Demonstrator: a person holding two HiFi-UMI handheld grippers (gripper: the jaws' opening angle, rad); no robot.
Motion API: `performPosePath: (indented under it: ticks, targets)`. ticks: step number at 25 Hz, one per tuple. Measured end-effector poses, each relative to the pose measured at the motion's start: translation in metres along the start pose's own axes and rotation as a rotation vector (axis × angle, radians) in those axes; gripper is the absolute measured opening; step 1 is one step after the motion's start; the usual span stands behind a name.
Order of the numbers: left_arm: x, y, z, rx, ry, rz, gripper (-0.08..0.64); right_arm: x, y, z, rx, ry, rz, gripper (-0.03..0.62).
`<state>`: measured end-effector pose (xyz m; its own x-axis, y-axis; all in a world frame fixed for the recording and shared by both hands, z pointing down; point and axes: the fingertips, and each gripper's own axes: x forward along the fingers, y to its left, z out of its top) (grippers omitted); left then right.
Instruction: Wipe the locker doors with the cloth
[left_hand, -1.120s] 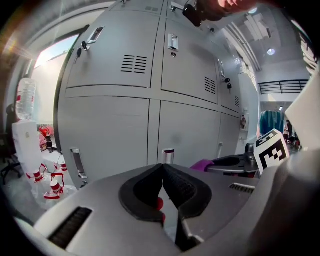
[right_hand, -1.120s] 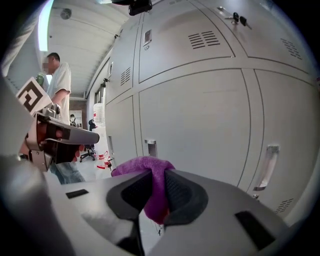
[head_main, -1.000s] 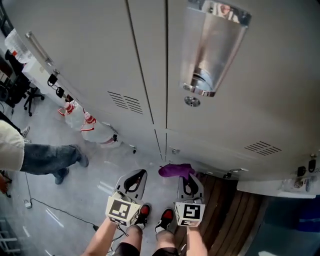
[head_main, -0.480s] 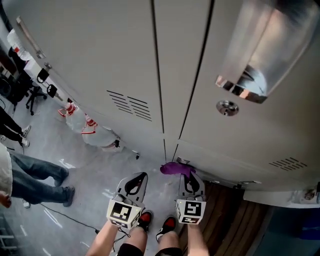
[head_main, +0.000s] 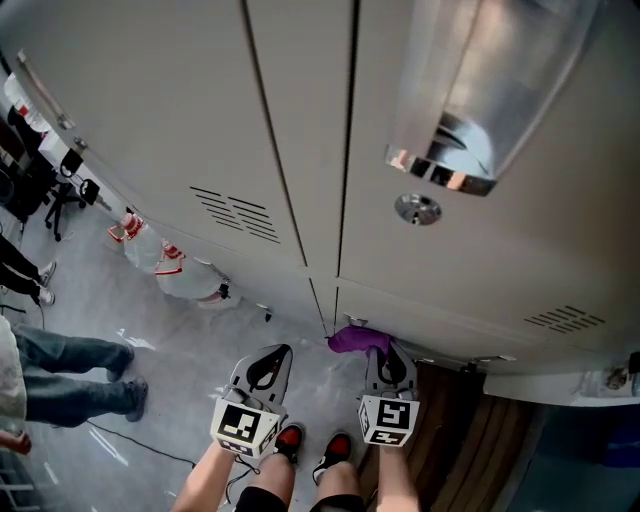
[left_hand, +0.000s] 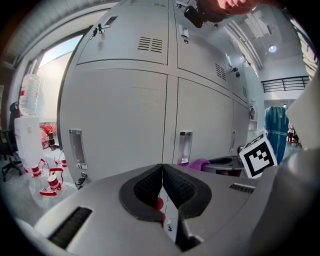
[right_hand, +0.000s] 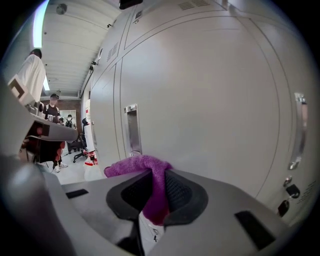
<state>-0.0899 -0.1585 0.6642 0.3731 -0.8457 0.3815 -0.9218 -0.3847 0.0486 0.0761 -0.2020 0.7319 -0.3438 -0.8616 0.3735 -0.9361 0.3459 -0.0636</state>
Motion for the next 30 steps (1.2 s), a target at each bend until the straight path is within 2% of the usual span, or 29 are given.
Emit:
performPosePath:
  ticks: [6, 17, 25, 30]
  targets:
    - [0.011, -0.021, 0.003, 0.008, 0.0, -0.043, 0.023, -0.024, -0.045, -0.007, 0.021, 0.008, -0.09, 0.067]
    - [0.038, -0.061, -0.002, 0.047, -0.007, -0.12, 0.023, -0.057, -0.123, -0.043, 0.064, 0.02, -0.251, 0.067]
    - [0.039, -0.07, -0.005, 0.058, -0.015, -0.133, 0.023, -0.064, -0.132, -0.049, 0.06, 0.015, -0.276, 0.067]
    - [0.026, -0.069, 0.007, 0.059, -0.02, -0.13, 0.023, -0.079, -0.121, -0.031, 0.061, -0.01, -0.268, 0.067]
